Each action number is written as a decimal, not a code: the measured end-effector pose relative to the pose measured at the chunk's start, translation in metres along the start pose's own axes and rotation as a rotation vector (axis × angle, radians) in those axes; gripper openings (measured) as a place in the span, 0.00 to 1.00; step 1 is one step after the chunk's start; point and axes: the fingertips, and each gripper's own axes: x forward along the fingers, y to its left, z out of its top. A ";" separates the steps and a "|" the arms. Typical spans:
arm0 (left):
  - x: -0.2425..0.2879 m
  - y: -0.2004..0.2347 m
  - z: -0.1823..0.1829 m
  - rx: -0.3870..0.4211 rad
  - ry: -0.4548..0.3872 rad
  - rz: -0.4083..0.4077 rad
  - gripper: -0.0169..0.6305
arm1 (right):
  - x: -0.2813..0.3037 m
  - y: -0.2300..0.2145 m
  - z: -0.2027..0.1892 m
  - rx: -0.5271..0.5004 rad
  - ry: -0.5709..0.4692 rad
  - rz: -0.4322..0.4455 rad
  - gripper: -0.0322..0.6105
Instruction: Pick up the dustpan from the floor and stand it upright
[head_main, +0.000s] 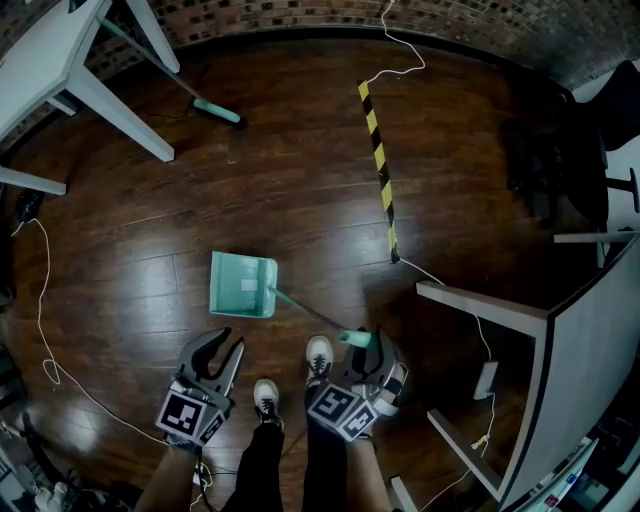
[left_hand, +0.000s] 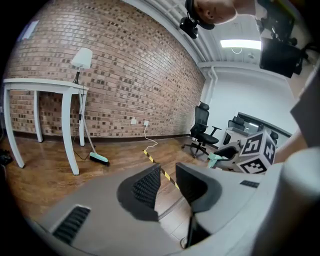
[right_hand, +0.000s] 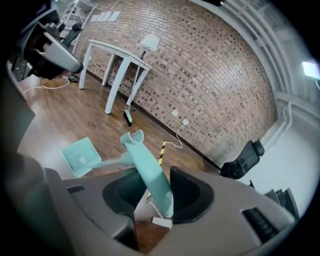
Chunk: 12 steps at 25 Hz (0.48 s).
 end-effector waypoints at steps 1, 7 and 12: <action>-0.003 -0.001 0.006 -0.002 -0.007 0.004 0.19 | -0.003 0.005 0.011 -0.021 -0.017 0.007 0.26; -0.037 0.001 0.034 -0.005 -0.040 0.044 0.20 | -0.025 0.051 0.065 -0.184 -0.098 0.101 0.30; -0.073 0.017 0.048 -0.031 -0.066 0.106 0.20 | -0.045 0.094 0.103 -0.359 -0.174 0.192 0.32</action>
